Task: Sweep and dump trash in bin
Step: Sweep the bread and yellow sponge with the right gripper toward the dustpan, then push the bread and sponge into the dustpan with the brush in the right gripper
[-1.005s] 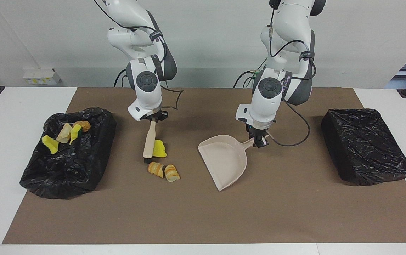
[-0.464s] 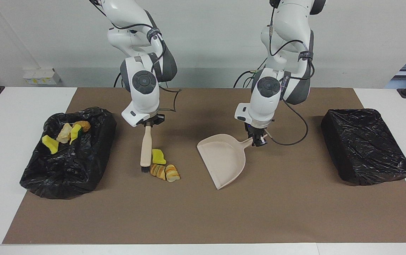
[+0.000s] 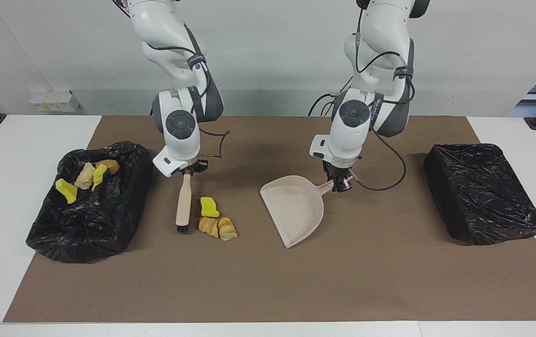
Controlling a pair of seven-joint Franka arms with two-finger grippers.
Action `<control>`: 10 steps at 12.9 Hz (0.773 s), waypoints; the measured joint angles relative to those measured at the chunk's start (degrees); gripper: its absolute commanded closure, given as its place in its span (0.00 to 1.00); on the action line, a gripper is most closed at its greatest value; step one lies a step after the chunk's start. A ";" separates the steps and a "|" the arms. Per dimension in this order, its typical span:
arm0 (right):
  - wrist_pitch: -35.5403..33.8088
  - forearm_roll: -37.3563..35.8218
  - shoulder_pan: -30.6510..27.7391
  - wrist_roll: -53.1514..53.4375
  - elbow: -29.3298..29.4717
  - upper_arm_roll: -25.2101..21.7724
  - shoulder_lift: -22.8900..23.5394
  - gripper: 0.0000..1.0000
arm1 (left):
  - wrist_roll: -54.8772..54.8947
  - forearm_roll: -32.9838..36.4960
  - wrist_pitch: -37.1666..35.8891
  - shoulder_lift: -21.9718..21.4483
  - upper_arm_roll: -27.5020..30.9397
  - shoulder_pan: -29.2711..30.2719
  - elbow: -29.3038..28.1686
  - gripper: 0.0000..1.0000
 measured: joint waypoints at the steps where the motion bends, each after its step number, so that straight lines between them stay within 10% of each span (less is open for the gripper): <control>1: 1.16 -0.11 0.31 -0.41 0.19 0.11 0.35 1.00 | 0.00 0.00 0.03 -0.01 0.00 0.00 -0.03 1.00; 10: 1.56 -4.35 5.64 -10.82 7.64 0.15 3.68 1.00 | 0.00 0.00 1.26 -1.07 -0.01 0.00 -2.06 1.00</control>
